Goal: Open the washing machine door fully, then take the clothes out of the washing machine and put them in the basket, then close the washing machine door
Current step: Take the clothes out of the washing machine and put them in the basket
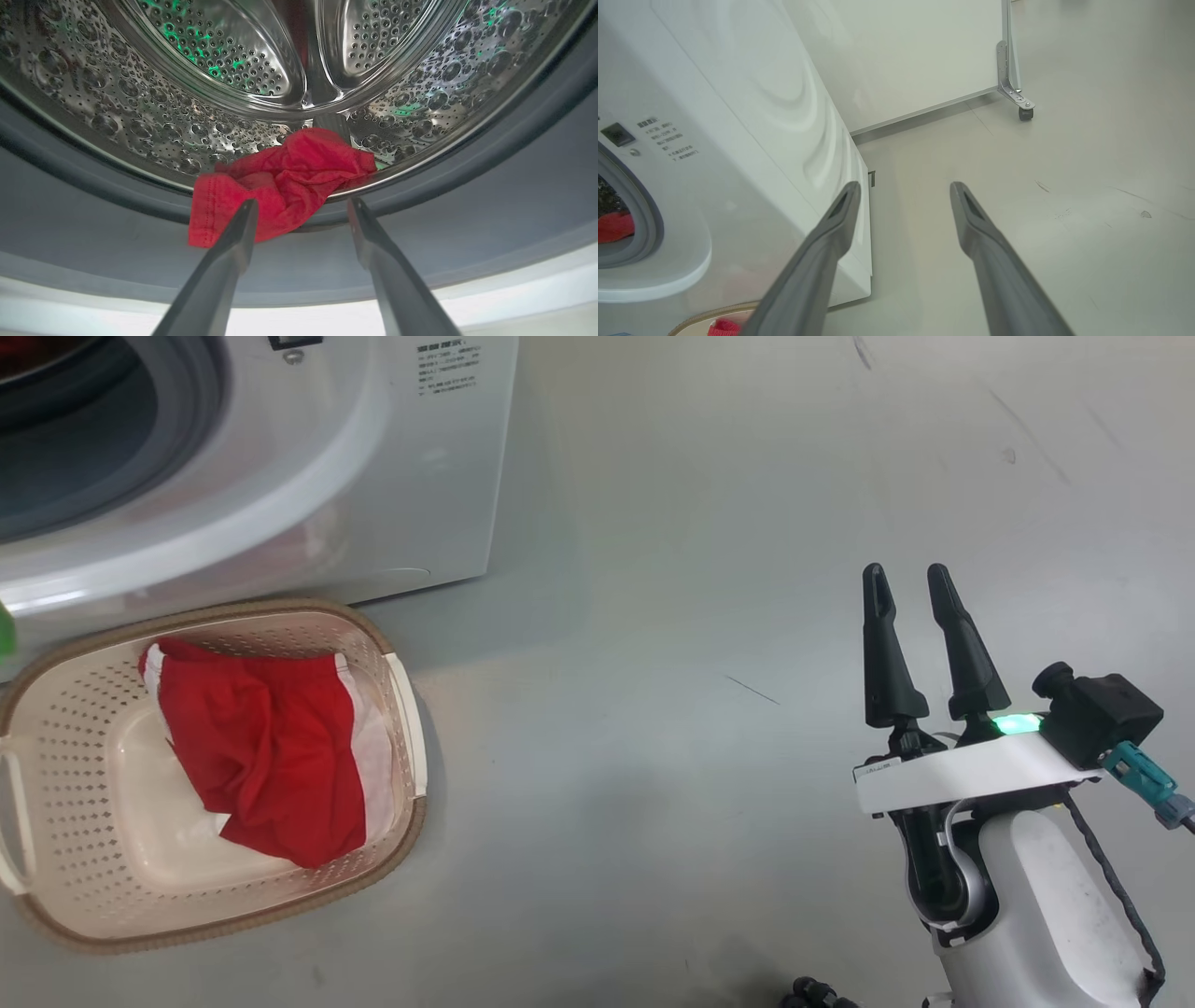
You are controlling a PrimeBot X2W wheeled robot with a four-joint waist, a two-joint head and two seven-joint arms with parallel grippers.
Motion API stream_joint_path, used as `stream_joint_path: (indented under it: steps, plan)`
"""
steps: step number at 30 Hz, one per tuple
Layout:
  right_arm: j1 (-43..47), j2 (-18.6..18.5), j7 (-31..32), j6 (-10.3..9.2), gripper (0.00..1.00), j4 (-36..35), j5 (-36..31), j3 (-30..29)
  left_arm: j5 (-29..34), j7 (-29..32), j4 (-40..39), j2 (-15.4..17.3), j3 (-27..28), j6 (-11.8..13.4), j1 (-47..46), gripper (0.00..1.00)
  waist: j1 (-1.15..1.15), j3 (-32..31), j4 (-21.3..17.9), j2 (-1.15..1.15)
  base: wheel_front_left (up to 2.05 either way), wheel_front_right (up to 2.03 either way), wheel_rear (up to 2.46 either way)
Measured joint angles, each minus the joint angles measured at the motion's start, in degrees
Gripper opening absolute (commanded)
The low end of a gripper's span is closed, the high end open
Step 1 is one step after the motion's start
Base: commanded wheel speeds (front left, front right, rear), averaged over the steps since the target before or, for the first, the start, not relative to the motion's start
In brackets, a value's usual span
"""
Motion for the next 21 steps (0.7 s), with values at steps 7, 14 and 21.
stream_joint_path:
  steps: [7,14,21]
  plan:
    - [-1.0,0.0,0.0,0.00,1.00,-0.1,1.0,0.7,0.1,6.0,4.7,2.6,1.1,0.6,-6.7,1.00,0.00,3.0,-2.7,0.00,0.00,0.00,0.00]
    - [-1.9,0.1,0.0,0.00,1.00,0.0,2.2,1.5,0.9,10.9,9.9,6.3,2.9,1.9,-12.8,1.00,0.00,5.4,-5.1,0.00,0.00,0.00,0.00]
    - [-1.9,0.2,0.0,0.00,1.00,0.0,2.9,1.5,2.4,13.5,12.9,7.7,2.7,2.4,-15.6,1.00,0.00,6.9,-6.3,0.00,0.00,0.00,0.00]
